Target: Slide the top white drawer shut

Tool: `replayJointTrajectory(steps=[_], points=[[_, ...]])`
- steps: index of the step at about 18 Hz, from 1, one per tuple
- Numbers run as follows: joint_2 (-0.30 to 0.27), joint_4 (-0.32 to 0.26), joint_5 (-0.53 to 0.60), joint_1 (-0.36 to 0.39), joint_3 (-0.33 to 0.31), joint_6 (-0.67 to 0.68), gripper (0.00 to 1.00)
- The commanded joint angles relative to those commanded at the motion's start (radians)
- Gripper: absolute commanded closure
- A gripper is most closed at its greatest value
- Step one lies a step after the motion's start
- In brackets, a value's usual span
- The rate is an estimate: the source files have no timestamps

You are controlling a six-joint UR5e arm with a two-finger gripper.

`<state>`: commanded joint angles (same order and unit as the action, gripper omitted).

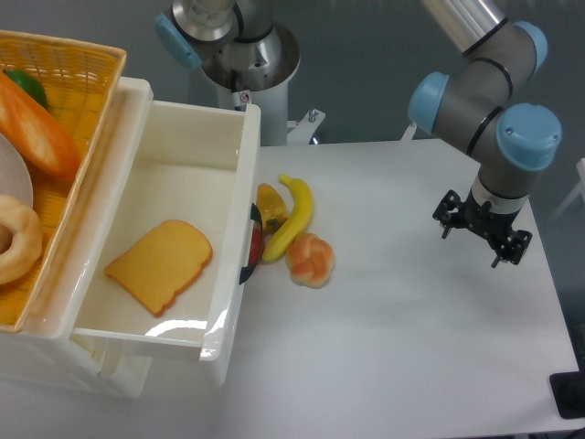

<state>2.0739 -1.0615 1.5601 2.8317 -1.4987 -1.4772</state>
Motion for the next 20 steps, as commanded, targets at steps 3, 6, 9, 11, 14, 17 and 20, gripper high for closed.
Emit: replayJointTrajectory(steps=[3, 6, 9, 11, 14, 17, 20], points=[[-0.003, 0.000, 0.000, -0.011, -0.002, 0.000, 0.00], [-0.006, 0.005, -0.005, -0.012, -0.011, 0.003, 0.00], [-0.014, 0.009, 0.043, -0.024, -0.032, 0.014, 0.00], [-0.006, 0.011, 0.130, -0.051, -0.031, 0.005, 0.00], [-0.011, 0.008, 0.172, -0.069, -0.035, 0.012, 0.00], [-0.031, 0.003, 0.150, -0.075, -0.037, 0.024, 0.00], [-0.058, -0.008, -0.105, -0.065, -0.061, 0.182, 0.00]])
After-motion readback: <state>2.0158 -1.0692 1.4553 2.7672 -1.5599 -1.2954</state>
